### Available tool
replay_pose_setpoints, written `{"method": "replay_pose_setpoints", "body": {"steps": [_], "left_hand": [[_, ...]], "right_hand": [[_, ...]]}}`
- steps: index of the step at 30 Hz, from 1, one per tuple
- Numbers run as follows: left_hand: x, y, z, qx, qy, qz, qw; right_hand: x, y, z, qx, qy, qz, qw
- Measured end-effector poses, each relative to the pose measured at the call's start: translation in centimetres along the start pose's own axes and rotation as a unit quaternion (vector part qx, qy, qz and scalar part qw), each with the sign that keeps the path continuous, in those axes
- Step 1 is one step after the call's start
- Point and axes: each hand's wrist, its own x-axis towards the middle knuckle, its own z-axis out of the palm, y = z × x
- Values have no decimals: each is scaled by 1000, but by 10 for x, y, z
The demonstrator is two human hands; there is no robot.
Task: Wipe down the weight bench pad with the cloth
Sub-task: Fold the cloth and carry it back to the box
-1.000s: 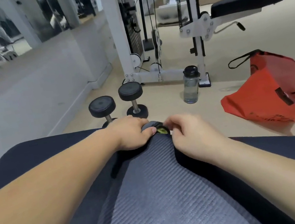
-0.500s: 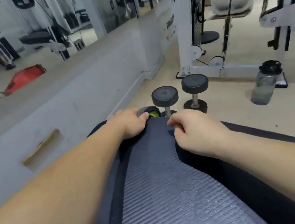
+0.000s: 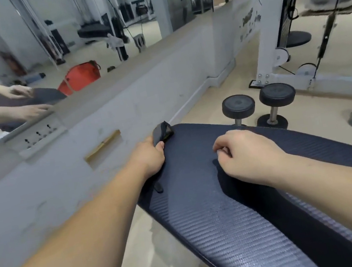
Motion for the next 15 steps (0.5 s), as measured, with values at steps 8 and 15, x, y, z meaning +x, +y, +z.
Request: {"method": "replay_pose_setpoints", "body": {"steps": [8,15], "left_hand": [[-103,-35,-12,67,68,-97,991],[-224,33,-8,-326,19,-214,920]], "right_hand": [[-76,-11,-12,8,-11,-8,1000],[-166,0,-35,47,-16,16,999]]}}
